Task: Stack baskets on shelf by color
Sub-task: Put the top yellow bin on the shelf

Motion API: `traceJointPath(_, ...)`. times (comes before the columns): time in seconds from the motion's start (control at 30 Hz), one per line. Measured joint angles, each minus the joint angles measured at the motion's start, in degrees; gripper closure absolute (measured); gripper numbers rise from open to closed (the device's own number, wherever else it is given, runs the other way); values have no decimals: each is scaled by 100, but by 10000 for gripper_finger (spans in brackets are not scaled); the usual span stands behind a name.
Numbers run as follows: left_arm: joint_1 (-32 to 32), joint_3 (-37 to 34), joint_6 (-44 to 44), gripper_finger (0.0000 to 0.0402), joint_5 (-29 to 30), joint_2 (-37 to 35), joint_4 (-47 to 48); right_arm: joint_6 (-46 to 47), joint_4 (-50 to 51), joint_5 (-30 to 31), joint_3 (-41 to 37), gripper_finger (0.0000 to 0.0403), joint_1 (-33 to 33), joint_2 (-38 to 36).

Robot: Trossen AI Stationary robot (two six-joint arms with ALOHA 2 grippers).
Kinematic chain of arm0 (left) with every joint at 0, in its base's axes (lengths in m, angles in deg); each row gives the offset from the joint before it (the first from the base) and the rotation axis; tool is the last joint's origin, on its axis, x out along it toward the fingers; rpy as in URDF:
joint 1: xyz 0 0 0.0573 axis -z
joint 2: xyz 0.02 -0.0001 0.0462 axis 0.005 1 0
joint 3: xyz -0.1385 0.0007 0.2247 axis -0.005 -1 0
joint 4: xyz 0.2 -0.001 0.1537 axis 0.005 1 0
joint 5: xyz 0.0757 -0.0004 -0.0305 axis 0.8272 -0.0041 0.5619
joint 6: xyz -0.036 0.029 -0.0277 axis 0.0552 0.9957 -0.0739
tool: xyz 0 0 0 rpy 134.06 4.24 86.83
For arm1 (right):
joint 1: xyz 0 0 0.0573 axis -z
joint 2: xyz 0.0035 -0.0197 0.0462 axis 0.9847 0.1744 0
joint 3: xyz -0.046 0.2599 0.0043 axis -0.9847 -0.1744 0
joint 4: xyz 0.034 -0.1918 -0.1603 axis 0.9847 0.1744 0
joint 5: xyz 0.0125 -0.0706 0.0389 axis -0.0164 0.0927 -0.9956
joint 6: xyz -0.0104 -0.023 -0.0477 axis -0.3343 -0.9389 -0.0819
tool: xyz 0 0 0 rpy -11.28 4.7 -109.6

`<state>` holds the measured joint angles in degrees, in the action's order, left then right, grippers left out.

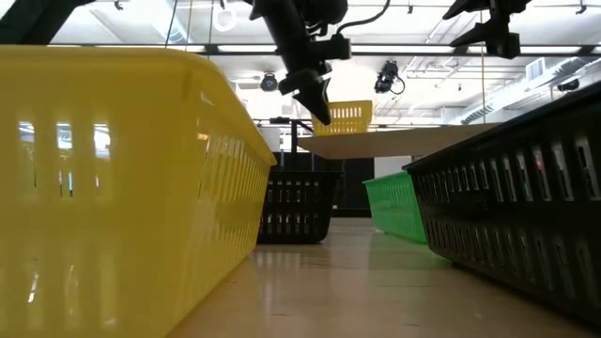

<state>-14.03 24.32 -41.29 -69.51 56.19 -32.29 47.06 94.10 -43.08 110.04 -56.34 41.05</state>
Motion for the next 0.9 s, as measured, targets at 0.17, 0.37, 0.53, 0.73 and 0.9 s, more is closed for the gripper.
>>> traceJointPath(0.17,-42,-1,471,350,10,0,139,-58,6,63,0,186,0,0)
traceJointPath(0.37,-71,-2,521,366,6,0,144,-65,8,64,0,186,0,0)
traceJointPath(0.53,-73,-2,521,373,32,0,144,-65,8,65,0,186,0,0)
traceJointPath(0.73,-73,-2,559,355,536,0,142,-65,8,63,0,186,0,0)
traceJointPath(0.9,-30,99,557,337,585,-4,211,-65,8,64,0,186,0,0)
